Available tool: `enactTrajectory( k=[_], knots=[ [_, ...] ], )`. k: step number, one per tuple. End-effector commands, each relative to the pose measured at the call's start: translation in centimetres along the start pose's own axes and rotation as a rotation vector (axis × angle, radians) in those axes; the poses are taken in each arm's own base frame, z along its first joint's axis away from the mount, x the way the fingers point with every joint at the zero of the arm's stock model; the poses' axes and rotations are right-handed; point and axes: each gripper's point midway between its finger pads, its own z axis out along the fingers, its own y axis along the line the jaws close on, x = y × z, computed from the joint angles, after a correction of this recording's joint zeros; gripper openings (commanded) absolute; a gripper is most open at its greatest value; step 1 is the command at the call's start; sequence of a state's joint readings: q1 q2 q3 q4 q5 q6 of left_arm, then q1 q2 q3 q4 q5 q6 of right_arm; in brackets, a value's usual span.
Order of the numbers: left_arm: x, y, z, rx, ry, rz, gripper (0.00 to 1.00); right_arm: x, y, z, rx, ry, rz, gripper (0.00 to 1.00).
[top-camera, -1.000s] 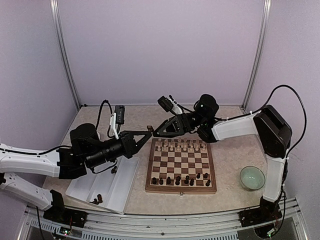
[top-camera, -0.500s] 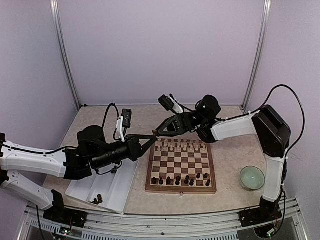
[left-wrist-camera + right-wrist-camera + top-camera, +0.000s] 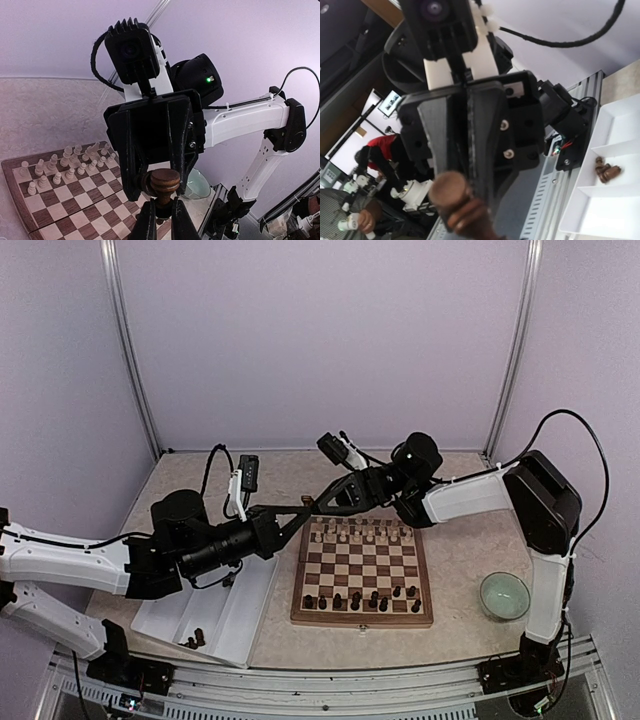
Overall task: Set up the chess pieces on the board
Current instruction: Pick up the pawn from the chess pile, then place the pawn at c7.
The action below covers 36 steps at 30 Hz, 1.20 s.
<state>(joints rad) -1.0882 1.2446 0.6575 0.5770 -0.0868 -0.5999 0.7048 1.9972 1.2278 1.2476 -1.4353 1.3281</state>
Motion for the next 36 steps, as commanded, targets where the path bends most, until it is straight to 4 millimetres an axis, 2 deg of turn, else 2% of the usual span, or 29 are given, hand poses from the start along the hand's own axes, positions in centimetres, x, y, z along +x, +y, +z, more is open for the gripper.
enactTrajectory(
  k=[1, 8, 13, 16, 22, 25, 27, 29, 33, 36],
  knots=[
    [-1.0, -0.8, -0.1, 0.021, -0.036, 0.002, 0.01, 0.3, 0.1, 0.1, -0.004, 0.002, -0.015, 0.3],
    [-0.5, -0.6, 0.2, 0.018, -0.018, -0.002, 0.01, 0.0, -0.3, -0.4, 0.004, -0.015, -0.01, 0.18],
    [-0.2, -0.4, 0.3, 0.01, -0.007, -0.001, 0.01, -0.3, -0.6, -0.8, 0.011, -0.025, -0.006, 0.16],
    [-0.1, -0.3, 0.4, 0.005, -0.001, 0.004, 0.01, -0.5, -0.7, -1.0, 0.015, -0.027, -0.013, 0.08],
    [-0.4, 0.5, 0.6, -0.078, 0.046, 0.069, 0.01, -1.3, -1.1, -3.0, 0.071, -0.035, -0.023, 0.0],
    [-1.8, 1.9, 0.1, -0.157, 0.078, 0.099, 0.01, -1.8, -2.2, -5.0, 0.169, -0.06, -0.09, 0.0],
    [-2.4, 3.7, -0.3, -0.209, 0.105, 0.097, 0.01, -2.5, -2.9, -6.0, 0.276, -0.055, -0.139, 0.0],
    [-2.9, 5.6, -1.0, -0.264, 0.132, 0.092, 0.01, -2.4, -3.9, -6.8, 0.432, 0.004, -0.211, 0.0],
    [-3.0, 8.2, -2.3, -0.345, 0.184, 0.092, 0.01, -0.8, -5.0, -9.3, 0.701, 0.207, -0.326, 0.0],
    [-2.9, 8.5, -3.0, -0.355, 0.186, 0.1, 0.01, 1.0, -5.6, -12.0, 0.871, 0.4, -0.407, 0.0]
  ],
)
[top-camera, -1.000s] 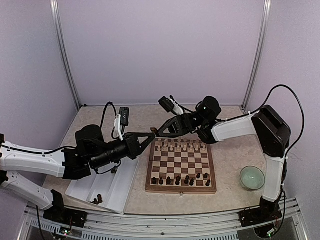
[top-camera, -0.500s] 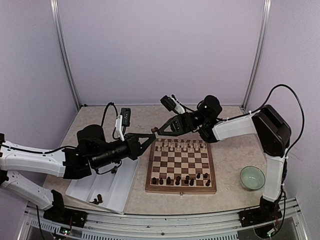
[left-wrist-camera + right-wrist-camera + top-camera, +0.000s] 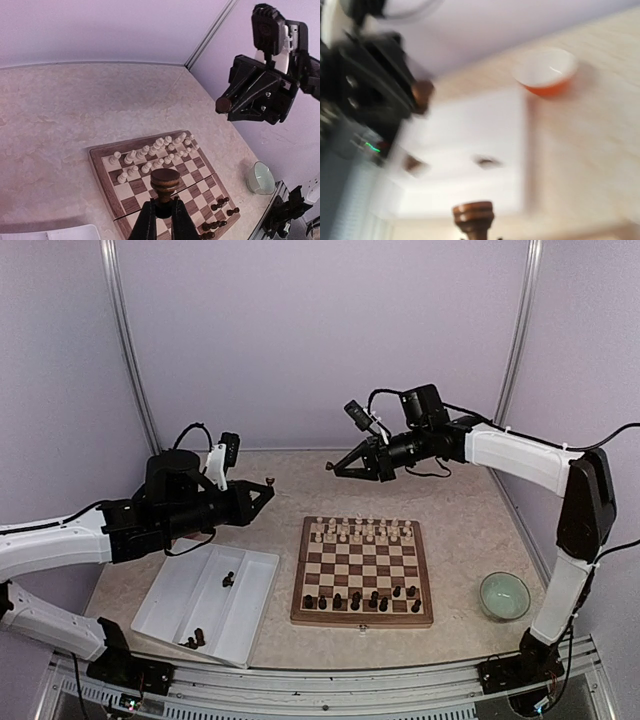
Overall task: Set up the chess pieces on the board
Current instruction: Place the pawn at c7.
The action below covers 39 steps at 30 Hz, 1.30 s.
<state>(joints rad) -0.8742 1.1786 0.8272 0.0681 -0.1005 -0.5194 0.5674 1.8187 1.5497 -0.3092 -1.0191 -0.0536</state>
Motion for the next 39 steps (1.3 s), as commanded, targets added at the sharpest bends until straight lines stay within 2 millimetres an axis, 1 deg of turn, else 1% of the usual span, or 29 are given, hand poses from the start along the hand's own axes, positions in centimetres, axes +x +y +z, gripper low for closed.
enactTrajectory(
  k=[1, 3, 6, 10, 13, 15, 22, 27, 29, 31, 35, 39],
  knots=[
    [1.3, 0.7, -1.0, -0.017, 0.07, 0.037, 0.01, 7.5, -1.4, -3.6, 0.247, 0.429, -0.223, 0.0],
    [1.4, 0.7, -1.2, -0.01, 0.068, 0.033, 0.01, 9.1, -2.3, -5.1, 0.319, 0.563, -0.285, 0.0],
    [1.9, 0.8, -1.3, -0.004, 0.08, 0.034, 0.01, 12.0, -2.5, -6.9, 0.365, 0.763, -0.36, 0.0],
    [2.6, 1.0, -1.1, -0.007, 0.097, 0.041, 0.01, 16.0, -2.7, -8.8, 0.41, 1.024, -0.436, 0.0],
    [3.0, 1.1, -1.0, -0.004, 0.107, 0.04, 0.01, 18.8, -2.1, -9.4, 0.385, 1.167, -0.454, 0.0],
    [3.3, 1.1, -1.0, -0.001, 0.118, 0.042, 0.01, 20.2, -1.7, -9.2, 0.363, 1.23, -0.447, 0.0],
    [3.7, 1.7, -1.7, -0.014, 0.116, 0.034, 0.01, 22.7, -0.8, -7.1, 0.308, 1.27, -0.44, 0.0],
    [4.1, 1.7, -1.8, -0.01, 0.128, 0.028, 0.01, 24.8, -1.4, -6.6, 0.316, 1.331, -0.436, 0.0],
    [4.2, 1.6, -1.8, -0.006, 0.132, 0.026, 0.01, 25.3, -1.7, -6.4, 0.325, 1.343, -0.434, 0.0],
    [4.4, 1.7, -1.8, -0.007, 0.133, 0.023, 0.01, 25.3, -1.9, -6.3, 0.329, 1.338, -0.431, 0.04],
    [4.6, 1.8, -1.8, -0.006, 0.132, 0.018, 0.01, 25.1, -1.7, -6.1, 0.333, 1.312, -0.432, 0.17],
    [4.8, 1.7, -1.6, 0.003, 0.137, 0.013, 0.01, 25.2, -1.2, -6.1, 0.326, 1.291, -0.431, 0.21]
  ],
)
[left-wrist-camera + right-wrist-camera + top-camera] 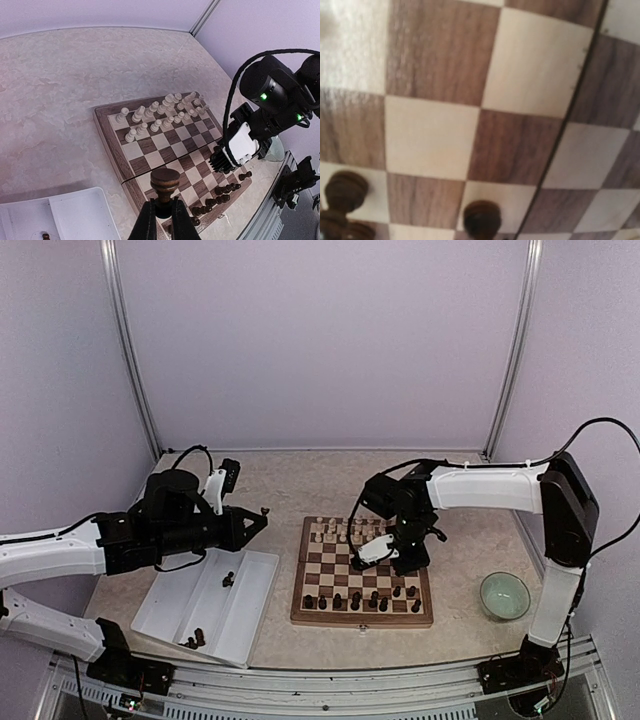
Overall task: Set up the chess pieces on the board
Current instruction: Place the pawn at c7.
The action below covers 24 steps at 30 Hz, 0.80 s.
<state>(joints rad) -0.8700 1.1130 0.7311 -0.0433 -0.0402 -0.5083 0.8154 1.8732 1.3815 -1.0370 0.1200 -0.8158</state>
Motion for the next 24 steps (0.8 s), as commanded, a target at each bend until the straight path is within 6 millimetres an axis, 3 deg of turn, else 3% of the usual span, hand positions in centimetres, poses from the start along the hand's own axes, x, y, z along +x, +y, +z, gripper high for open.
enactTrajectory(
  k=[1, 13, 18, 24],
  knots=[
    [-0.1, -0.3, -0.1, 0.024, -0.011, -0.004, 0.01, -0.2, 0.6, -0.4, 0.009, -0.027, 0.005, 0.22],
    [0.6, -0.4, 0.6, 0.031, 0.016, -0.007, 0.02, -0.5, 0.8, -0.9, -0.002, -0.061, 0.02, 0.21],
    [1.0, -0.3, 0.7, 0.028, 0.025, -0.01, 0.02, -1.1, 0.6, -1.5, -0.009, -0.086, 0.024, 0.06],
    [1.4, -0.3, 1.0, 0.027, 0.038, -0.01, 0.02, -2.7, 0.4, -2.9, -0.03, -0.147, 0.022, 0.02]
  ],
)
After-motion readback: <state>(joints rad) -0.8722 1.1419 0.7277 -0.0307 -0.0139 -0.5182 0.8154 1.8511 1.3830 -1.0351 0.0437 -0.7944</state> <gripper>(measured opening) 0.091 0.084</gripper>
